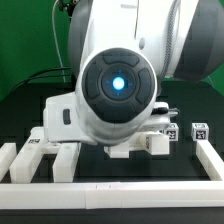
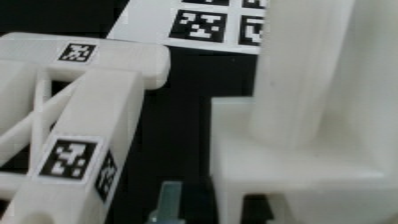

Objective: Assemble chair

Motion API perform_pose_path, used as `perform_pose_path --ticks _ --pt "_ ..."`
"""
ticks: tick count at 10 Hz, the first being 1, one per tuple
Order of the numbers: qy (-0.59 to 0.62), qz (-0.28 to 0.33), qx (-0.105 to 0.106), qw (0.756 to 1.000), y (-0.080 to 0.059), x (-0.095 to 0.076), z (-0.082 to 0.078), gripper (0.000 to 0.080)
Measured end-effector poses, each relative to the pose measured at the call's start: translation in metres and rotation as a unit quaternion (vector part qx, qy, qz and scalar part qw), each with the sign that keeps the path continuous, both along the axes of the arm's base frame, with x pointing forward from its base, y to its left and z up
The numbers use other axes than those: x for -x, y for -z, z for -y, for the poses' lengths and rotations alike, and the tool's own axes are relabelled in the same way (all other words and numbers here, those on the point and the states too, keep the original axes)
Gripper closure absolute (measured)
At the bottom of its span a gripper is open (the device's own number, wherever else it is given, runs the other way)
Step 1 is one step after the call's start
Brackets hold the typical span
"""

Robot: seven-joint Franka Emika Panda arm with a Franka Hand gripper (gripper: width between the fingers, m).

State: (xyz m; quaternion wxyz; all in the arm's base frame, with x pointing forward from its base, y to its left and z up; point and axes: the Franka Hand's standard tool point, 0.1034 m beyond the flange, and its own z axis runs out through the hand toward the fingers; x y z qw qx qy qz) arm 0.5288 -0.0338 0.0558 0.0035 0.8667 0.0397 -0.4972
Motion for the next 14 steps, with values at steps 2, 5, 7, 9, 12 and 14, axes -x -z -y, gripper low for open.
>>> perform_pose_path --ticks 2,5,7,9,12,14 --pt "0.006 -0.01 0.009 1.0 0.014 0.006 0.003 0.0768" --pt "0.01 -0.019 0.011 1.0 0.024 0.011 0.007 0.0768" --pt "0.012 -0.03 0.012 0.999 0.024 0.016 0.007 0.0768" --pt "0.016 -0.056 0.013 0.998 0.025 0.022 0.008 0.0768" --pt "0.014 -0.047 0.011 0.999 0.025 0.022 0.008 0.0699" --pt "0.014 -0.048 0.011 0.999 0.025 0.022 0.008 0.051"
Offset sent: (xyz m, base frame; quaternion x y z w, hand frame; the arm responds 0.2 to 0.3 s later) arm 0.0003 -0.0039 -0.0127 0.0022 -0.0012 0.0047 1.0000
